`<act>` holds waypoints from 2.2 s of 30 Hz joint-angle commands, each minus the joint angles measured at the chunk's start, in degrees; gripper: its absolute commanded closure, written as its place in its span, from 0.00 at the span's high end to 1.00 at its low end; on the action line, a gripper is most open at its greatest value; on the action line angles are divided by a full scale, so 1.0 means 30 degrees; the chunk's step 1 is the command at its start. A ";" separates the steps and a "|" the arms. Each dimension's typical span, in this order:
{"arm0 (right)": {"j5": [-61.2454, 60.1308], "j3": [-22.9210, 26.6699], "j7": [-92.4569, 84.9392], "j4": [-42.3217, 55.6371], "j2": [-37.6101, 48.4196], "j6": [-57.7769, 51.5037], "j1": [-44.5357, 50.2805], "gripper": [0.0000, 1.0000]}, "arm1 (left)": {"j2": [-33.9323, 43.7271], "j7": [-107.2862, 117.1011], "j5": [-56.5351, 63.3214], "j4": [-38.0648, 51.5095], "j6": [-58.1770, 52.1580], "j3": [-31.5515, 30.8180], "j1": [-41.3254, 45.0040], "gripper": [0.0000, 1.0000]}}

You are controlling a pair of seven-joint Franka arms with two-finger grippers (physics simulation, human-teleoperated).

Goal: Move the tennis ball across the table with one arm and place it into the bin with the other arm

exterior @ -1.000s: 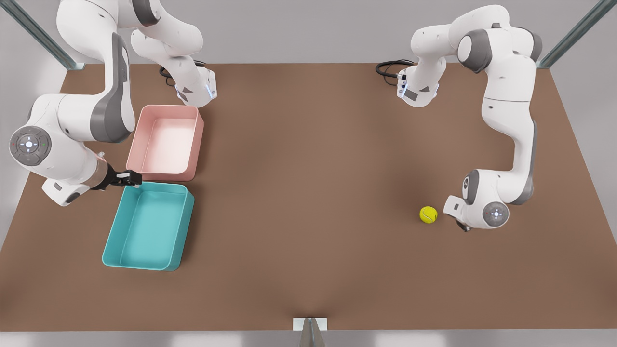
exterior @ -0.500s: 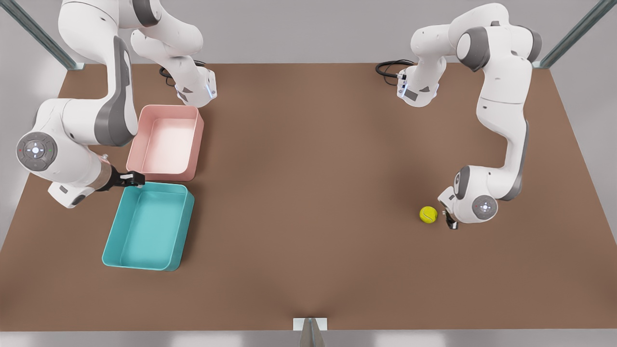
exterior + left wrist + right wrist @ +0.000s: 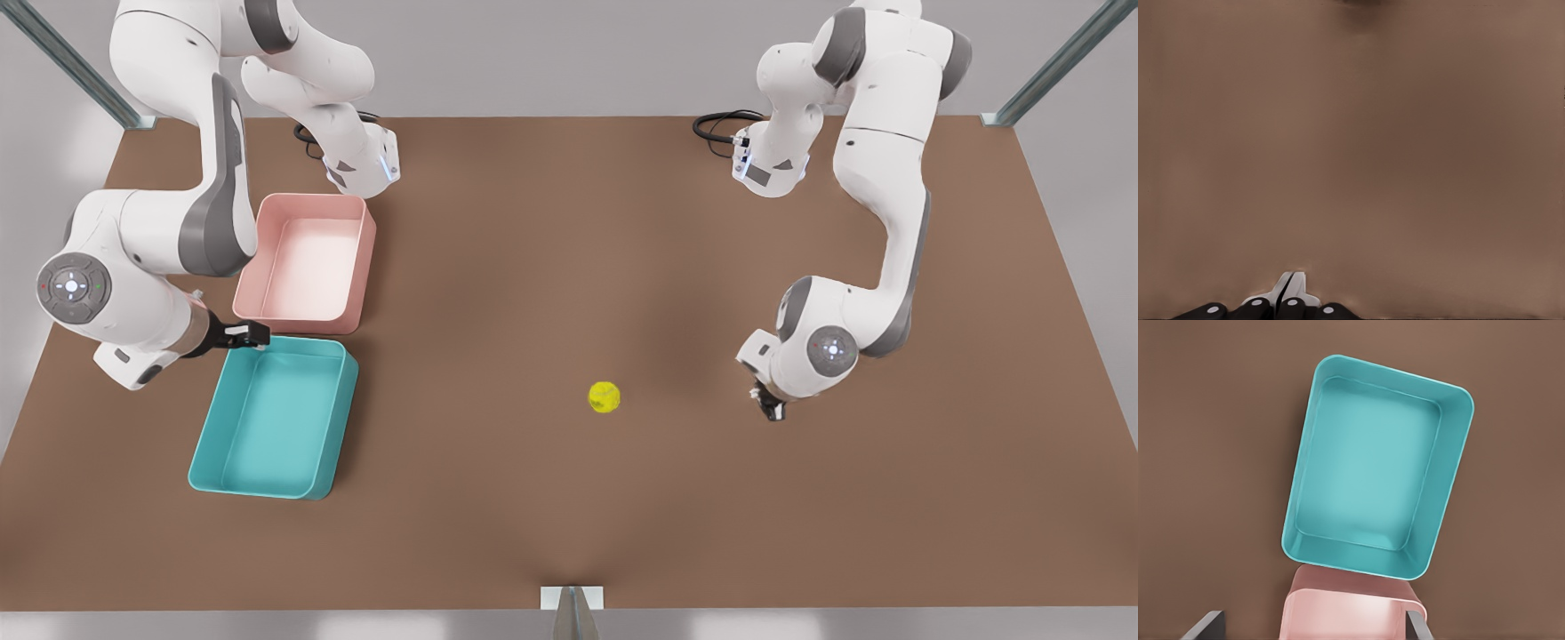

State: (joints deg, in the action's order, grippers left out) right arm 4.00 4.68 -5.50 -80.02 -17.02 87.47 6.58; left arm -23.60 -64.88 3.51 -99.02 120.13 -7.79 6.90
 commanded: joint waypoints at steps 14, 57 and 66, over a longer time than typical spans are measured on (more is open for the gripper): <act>-0.1479 -0.0182 0.9947 0.2942 -0.9031 1.2560 0.6830 1.00 | 0.2709 2.3415 -0.3134 0.7254 -1.4937 0.3916 -0.0248 1.00; -0.1450 -0.0211 0.9860 -0.1717 -1.0615 1.5845 0.7182 0.94 | 0.2680 2.3531 -0.3046 0.7167 -1.5698 0.3828 -0.0277 1.00; -0.1420 -0.0211 0.9801 -0.1600 -1.0761 1.5815 0.7211 0.69 | 0.2504 2.3531 -0.3046 0.7137 -1.5669 0.3828 -0.0307 1.00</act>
State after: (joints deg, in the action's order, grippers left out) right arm -0.47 4.04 22.93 -84.89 -49.37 135.04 28.21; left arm -16.04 3.92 -5.65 -77.63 73.13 3.69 6.00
